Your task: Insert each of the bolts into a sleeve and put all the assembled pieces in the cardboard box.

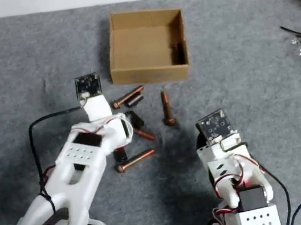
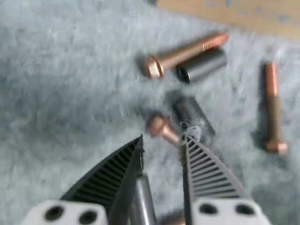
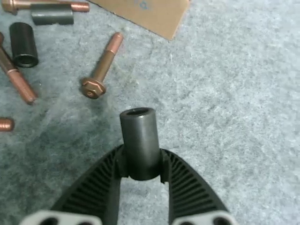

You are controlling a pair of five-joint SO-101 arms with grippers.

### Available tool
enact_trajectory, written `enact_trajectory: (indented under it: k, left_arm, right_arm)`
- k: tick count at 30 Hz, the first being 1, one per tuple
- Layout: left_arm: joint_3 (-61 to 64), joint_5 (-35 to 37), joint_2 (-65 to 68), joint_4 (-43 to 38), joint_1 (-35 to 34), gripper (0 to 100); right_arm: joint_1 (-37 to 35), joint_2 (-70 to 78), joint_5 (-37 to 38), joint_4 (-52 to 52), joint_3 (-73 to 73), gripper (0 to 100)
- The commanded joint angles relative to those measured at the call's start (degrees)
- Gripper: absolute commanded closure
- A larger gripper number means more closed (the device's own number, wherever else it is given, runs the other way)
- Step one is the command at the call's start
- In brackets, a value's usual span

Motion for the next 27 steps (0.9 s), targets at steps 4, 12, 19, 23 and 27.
enact_trajectory:
  k: [4,12,19,23,27]
  left_arm:
    - [-4.8,5.3,0.0,4.7,4.2,87]
    - [-8.5,6.8,6.9,3.8,4.3,87]
    - [-20.3,10.4,22.8,3.9,5.3,87]
    - [-23.3,11.5,27.5,3.9,5.6,87]
    - [-23.3,11.6,28.6,4.0,5.5,87]
  right_arm:
    - [0.6,-0.9,-0.3,-2.2,0.2,99.4]
    - [0.6,-0.9,-0.3,-2.2,0.2,99.4]
    - [0.6,-0.9,-0.2,-2.2,0.2,99.4]
    - [0.6,-0.9,-0.2,-2.2,0.2,99.4]
    - [0.6,-0.9,-0.2,-2.2,0.2,99.4]
